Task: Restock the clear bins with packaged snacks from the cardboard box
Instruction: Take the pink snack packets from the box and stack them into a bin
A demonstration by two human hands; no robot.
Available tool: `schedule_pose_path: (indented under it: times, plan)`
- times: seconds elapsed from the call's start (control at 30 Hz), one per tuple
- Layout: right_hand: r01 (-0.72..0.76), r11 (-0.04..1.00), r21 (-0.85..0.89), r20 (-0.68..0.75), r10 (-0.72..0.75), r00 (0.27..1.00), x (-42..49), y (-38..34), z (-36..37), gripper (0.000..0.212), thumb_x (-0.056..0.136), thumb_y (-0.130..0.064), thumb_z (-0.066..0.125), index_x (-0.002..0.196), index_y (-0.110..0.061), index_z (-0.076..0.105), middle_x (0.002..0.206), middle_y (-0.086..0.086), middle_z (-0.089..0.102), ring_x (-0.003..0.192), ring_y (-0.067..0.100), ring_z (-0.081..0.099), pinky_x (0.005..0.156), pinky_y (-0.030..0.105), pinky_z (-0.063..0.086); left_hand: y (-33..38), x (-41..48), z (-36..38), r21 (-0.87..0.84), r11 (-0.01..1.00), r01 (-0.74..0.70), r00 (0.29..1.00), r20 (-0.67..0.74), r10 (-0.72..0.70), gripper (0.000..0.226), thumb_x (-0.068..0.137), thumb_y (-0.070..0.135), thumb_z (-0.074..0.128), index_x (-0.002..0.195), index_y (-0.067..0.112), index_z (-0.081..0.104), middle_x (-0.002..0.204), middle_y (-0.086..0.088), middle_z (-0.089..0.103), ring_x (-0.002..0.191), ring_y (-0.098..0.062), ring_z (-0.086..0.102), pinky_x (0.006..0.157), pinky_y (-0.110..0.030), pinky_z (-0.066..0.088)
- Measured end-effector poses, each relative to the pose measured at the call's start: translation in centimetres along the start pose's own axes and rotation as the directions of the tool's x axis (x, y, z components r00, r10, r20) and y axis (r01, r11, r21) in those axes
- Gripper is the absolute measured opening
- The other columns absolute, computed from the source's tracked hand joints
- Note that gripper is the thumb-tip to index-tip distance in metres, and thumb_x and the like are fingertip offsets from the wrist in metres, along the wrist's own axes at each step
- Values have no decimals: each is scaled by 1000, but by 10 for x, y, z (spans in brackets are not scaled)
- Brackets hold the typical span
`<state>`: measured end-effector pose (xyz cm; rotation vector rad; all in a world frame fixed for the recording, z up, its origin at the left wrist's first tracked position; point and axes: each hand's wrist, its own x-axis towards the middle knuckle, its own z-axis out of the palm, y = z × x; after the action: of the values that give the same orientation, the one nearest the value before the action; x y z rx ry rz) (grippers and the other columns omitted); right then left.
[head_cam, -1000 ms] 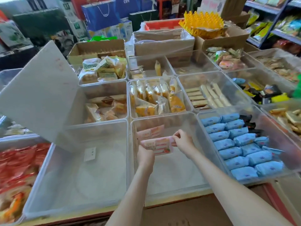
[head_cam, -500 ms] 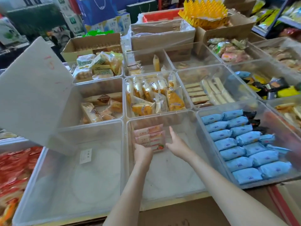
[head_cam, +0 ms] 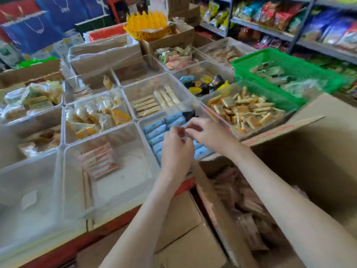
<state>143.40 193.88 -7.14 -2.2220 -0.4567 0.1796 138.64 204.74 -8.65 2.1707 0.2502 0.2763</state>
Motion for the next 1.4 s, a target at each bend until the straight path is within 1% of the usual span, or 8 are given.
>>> schedule_pose_path:
  times: [0.13, 0.27, 0.47, 0.63, 0.8, 1.0, 1.2, 1.4]
  plan:
    - [32, 989, 143, 66, -42, 997, -58, 52, -53, 19, 91, -30, 57, 76, -19, 63, 72, -1, 62, 69, 11, 55, 68, 31, 42, 54, -58, 55, 33, 999, -7, 1000, 27, 7, 5, 95, 20, 47, 99, 18, 47, 103, -2, 58, 92, -19, 57, 69, -23, 34]
    - [-94, 961, 259, 185, 47, 982, -106, 123, -80, 29, 87, -24, 56, 63, -9, 60, 64, 2, 54, 65, 11, 49, 65, 32, 34, 70, -98, 114, 415, 908, -51, 885, 440, -151, 37, 97, 32, 45, 124, 7, 43, 123, -16, 54, 114, -32, 53, 86, -36, 41]
    - [-204, 924, -325, 408, 331, 851, -143, 214, -32, 20, 92, -18, 51, 96, -10, 69, 105, 8, 66, 100, 23, 58, 77, 23, 38, 15, -143, 142, 313, 943, -110, 831, 550, -86, 41, 96, 23, 49, 137, 17, 44, 126, -4, 56, 113, -20, 54, 90, -23, 40]
    - [-196, 871, -451, 550, 444, 707, -161, 244, 24, 20, 91, -27, 53, 96, -9, 60, 98, 9, 59, 94, 29, 58, 77, 32, 46, -42, -168, 129, 489, 817, -306, 840, 543, -11, 40, 94, 11, 43, 133, 17, 52, 132, -2, 53, 122, -22, 48, 104, -32, 37]
    - [-143, 849, -508, 458, 407, 790, -169, 251, 45, 19, 94, -11, 43, 104, -9, 60, 103, 9, 60, 94, 26, 58, 85, 34, 48, -55, -176, 135, 519, 738, -431, 840, 529, 120, 38, 96, 20, 43, 131, 19, 55, 135, 4, 51, 127, -18, 41, 111, -26, 20]
    - [-118, 896, -429, 453, 327, 830, -167, 251, 37, 17, 94, -7, 39, 87, -18, 50, 95, 1, 57, 94, 27, 58, 81, 33, 46, -60, -175, 138, 509, 739, -442, 838, 529, 137, 34, 96, 21, 45, 127, 21, 59, 128, 4, 55, 121, -19, 44, 109, -29, 26]
    - [46, 958, -284, 550, 123, 826, -150, 177, -14, 16, 99, -20, 40, 102, -20, 56, 101, -3, 63, 89, 14, 58, 70, 28, 43, -41, -149, 134, 283, 946, -158, 900, 436, 20, 36, 96, 21, 51, 131, 11, 53, 134, -7, 53, 122, -25, 47, 103, -35, 37]
    - [188, 906, -380, 440, -2, 898, -118, 62, -64, 14, 97, -18, 43, 91, -21, 55, 76, -12, 57, 70, 10, 54, 60, 25, 38, -2, -111, 71, 85, 975, -206, 900, 408, 154, 22, 99, 24, 47, 95, 8, 62, 85, -3, 60, 78, -18, 53, 67, -29, 37]
